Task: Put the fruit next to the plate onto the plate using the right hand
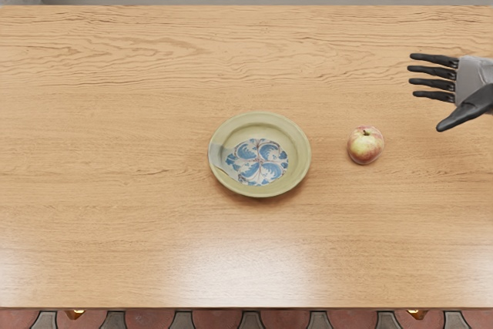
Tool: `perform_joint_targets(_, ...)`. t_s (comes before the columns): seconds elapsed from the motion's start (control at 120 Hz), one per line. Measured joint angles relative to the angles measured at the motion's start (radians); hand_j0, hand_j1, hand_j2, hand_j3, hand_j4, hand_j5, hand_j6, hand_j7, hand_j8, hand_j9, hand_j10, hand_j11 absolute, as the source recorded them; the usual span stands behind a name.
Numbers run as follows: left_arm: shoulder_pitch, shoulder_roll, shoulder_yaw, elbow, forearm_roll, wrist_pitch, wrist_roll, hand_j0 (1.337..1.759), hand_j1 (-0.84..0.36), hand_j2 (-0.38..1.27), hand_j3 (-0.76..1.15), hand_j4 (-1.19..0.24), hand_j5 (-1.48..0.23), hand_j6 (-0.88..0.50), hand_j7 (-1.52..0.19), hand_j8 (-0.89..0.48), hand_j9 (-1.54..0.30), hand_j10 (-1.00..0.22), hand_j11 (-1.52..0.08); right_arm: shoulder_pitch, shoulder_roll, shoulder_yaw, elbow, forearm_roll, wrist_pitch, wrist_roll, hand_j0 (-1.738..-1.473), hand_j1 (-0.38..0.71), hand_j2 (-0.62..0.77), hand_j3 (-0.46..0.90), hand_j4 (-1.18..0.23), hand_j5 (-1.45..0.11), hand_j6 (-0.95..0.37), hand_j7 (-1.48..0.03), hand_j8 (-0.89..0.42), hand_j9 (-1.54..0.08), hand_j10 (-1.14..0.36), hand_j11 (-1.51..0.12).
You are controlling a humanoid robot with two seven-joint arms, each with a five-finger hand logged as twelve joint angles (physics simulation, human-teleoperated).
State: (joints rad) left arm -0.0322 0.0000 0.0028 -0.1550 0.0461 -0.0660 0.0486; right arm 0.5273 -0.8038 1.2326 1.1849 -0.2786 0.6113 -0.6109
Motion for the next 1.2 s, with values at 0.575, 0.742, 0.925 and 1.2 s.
perform_joint_targets(0.575, 0.0, 0.0, 0.0, 0.0, 0.0, 0.0, 0.0, 1.658, 0.34, 0.0, 0.0, -0.01, -0.01, -0.01, -0.01, -0.01, -0.01, -0.01, -0.01, 0.101, -0.097, -0.153, 0.263, -0.29, 0.0, 0.0, -1.658, -0.35, 0.0, 0.0, 0.0, 0.0, 0.0, 0.0, 0.0, 0.0, 0.0, 0.0)
perform_joint_targets(0.742, 0.0, 0.0, 0.0, 0.0, 0.0, 0.0, 0.0, 1.658, 0.34, 0.0, 0.0, -0.01, -0.01, -0.01, -0.01, -0.01, -0.01, -0.01, -0.01, 0.284, -0.041, -0.424, 0.238, -0.361, -0.15, 0.0, -1.658, -0.35, 0.0, 0.0, 0.0, 0.0, 0.0, 0.0, 0.0, 0.0, 0.0, 0.0)
perform_joint_targets(0.925, 0.0, 0.0, 0.0, 0.0, 0.0, 0.0, 0.0, 1.658, 0.34, 0.0, 0.0, -0.01, -0.01, -0.01, -0.01, -0.01, -0.01, -0.01, -0.01, 0.463, -0.038, -0.71, 0.32, -0.4, -0.406, 0.0, -1.658, -0.35, 0.0, 0.0, 0.0, 0.0, 0.0, 0.0, 0.0, 0.0, 0.0, 0.0)
perform_joint_targets(1.2, -0.002, 0.0, -0.001, -0.001, 0.0, 0.0, 0.0, 1.658, 0.34, 0.0, 0.0, -0.01, -0.01, -0.01, -0.01, -0.01, -0.01, -0.01, -0.01, 0.662, 0.013, -1.015, 0.373, -0.428, -0.577, 0.0, -1.658, -0.35, 0.0, 0.0, 0.0, 0.0, -0.01, 0.0, 0.0, 0.0, 0.0, 0.0)
